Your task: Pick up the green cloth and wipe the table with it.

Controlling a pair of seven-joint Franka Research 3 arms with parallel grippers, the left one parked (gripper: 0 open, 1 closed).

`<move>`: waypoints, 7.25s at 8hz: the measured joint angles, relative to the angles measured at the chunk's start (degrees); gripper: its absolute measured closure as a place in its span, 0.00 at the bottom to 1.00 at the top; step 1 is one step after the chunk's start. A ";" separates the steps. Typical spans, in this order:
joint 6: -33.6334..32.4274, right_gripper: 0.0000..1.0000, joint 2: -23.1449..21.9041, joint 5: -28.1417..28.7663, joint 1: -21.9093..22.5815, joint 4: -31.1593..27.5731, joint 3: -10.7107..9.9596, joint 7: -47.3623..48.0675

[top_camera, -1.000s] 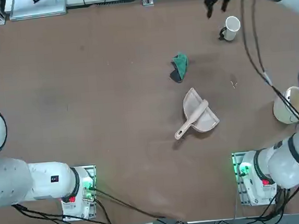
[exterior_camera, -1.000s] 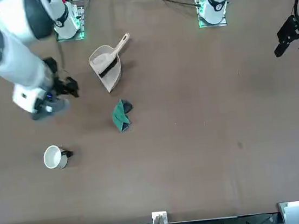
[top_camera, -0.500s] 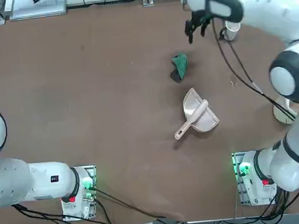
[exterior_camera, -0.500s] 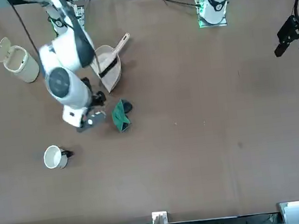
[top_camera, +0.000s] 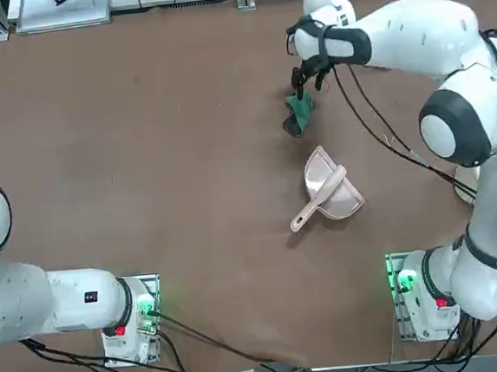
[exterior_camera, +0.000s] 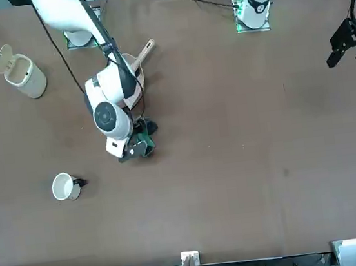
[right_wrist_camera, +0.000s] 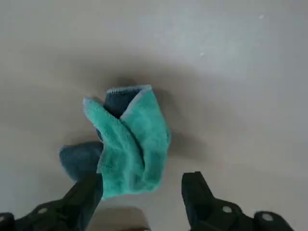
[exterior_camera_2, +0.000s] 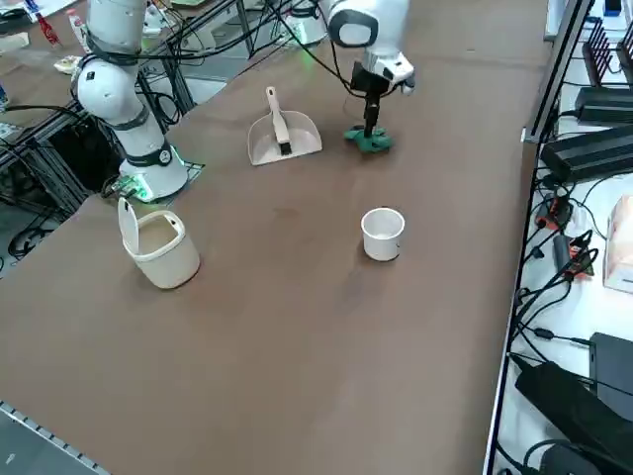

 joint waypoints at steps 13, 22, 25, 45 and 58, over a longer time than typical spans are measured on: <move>-9.02 0.92 -2.49 2.16 0.37 0.41 -6.34 7.40; -18.79 0.93 -15.21 -18.90 -3.49 -16.29 -23.79 -16.48; -7.43 0.93 -15.94 -11.00 -4.79 -26.31 -23.45 -16.88; 4.88 0.93 -9.74 -7.10 -8.37 -31.04 -21.62 -23.12; 3.14 0.93 -9.01 -3.20 -6.32 -23.86 -22.03 -23.09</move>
